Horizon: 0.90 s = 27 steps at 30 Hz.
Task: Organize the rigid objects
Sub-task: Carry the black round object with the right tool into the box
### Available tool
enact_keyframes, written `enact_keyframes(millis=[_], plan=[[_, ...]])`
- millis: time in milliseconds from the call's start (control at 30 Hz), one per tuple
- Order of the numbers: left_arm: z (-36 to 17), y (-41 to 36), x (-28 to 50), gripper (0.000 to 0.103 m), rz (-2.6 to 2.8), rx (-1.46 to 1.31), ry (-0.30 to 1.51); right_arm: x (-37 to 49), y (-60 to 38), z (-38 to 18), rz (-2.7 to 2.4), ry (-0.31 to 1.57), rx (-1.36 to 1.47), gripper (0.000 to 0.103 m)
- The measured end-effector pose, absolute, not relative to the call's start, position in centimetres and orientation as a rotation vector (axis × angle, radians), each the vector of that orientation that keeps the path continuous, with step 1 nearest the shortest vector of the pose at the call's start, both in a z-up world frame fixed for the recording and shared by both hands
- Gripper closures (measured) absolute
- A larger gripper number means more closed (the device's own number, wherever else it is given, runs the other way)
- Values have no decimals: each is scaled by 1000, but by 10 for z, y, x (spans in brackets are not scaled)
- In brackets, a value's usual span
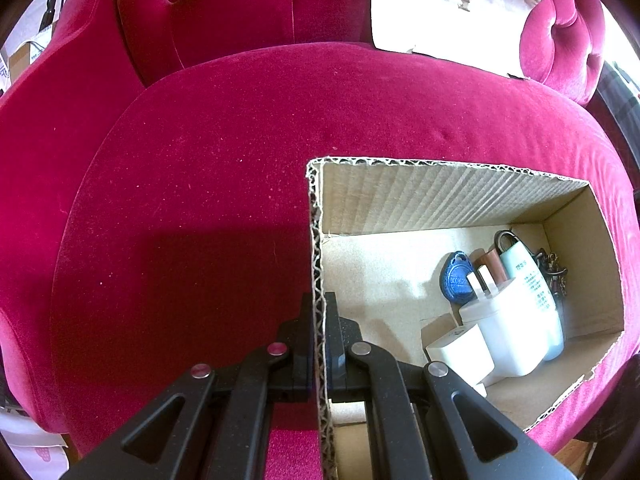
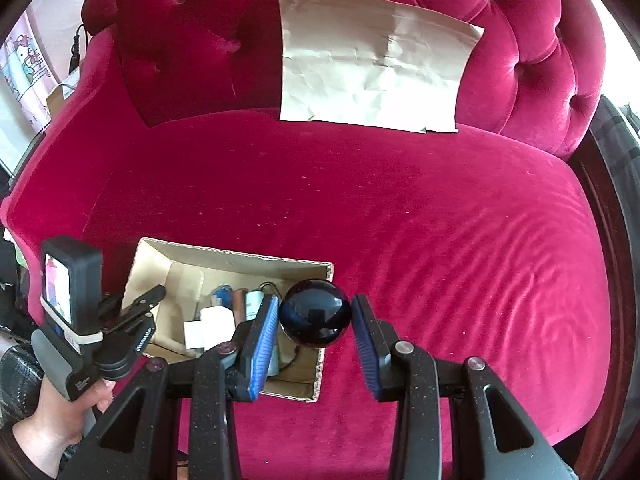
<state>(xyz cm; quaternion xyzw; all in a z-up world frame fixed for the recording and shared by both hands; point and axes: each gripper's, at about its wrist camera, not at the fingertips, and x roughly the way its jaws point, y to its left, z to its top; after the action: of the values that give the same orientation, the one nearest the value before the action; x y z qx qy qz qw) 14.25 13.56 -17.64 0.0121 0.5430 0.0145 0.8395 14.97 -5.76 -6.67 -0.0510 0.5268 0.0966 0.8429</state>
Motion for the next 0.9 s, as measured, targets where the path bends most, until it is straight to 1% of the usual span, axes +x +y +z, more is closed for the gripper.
enact_keyframes(millis=[333,900], plan=[[-178,136,142,100,28,24,1149,147,-28,-76,247,1102,-132,63],[-178,137,142,100,30,27,1150,144,2,-125,259,1154,-162,63]])
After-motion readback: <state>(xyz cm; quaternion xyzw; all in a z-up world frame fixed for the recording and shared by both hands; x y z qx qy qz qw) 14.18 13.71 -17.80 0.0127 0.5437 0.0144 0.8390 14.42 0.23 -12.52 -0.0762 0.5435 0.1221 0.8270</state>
